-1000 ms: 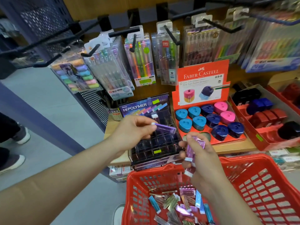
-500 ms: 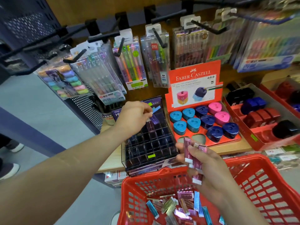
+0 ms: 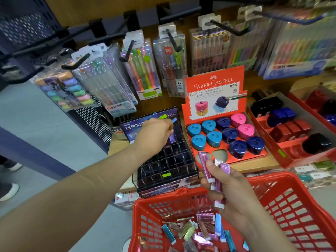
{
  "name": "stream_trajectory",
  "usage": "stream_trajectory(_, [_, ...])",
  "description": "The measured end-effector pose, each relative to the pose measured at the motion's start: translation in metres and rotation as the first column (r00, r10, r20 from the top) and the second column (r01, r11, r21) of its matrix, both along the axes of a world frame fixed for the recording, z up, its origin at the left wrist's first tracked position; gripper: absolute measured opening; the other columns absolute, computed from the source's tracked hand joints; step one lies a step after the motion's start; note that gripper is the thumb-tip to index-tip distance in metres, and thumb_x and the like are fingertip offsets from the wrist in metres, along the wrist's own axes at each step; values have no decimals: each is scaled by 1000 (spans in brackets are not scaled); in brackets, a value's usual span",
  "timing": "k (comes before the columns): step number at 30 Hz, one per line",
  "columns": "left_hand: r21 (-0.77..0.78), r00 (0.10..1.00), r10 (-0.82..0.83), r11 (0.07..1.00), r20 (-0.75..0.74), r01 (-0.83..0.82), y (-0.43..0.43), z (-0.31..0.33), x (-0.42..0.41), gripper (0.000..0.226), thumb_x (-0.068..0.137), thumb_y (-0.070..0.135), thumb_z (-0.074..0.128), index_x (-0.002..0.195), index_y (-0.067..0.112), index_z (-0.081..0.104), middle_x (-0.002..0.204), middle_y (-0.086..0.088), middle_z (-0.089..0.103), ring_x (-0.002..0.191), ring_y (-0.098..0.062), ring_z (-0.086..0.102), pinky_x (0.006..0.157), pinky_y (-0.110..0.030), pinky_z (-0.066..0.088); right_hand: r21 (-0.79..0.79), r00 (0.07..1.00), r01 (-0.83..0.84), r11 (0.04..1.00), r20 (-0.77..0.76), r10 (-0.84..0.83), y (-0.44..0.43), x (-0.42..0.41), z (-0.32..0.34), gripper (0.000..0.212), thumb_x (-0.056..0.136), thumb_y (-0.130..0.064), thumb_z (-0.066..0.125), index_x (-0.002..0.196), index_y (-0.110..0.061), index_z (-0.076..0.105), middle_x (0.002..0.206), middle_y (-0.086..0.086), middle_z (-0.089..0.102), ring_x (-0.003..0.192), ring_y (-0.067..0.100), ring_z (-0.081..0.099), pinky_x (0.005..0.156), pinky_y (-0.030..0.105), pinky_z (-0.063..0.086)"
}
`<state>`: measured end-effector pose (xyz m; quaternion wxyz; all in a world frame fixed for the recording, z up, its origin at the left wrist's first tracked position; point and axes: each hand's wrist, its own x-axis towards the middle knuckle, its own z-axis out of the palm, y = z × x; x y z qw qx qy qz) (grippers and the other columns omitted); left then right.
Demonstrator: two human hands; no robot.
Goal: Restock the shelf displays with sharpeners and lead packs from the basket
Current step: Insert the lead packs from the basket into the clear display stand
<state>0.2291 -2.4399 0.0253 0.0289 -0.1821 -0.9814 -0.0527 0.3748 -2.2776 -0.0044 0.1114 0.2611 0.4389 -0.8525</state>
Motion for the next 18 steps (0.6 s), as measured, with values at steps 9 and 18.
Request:
stream_trajectory(9, [53,999,30,998,-35,-28,3,0,-2,15,94,26,57,101,19,68,89,-2,69,85,-23,63,77,-34,53,-18,1000,-23,1000,12,23,3,1,-4,40,79,-23,70,115,-5,66,70,9,57,45,7,51,32,17,28])
stream_trajectory(18, [299,993,102,951,-63,-79,10,12,-1,13,92,24,62,100,21,71,85,1,69,71,-14,58,68,-26,50,-17,1000,-16,1000,14,17,11,1,-2,41,75,-23,70,111,-4,68,69,11,60,44,9,45,33,17,29])
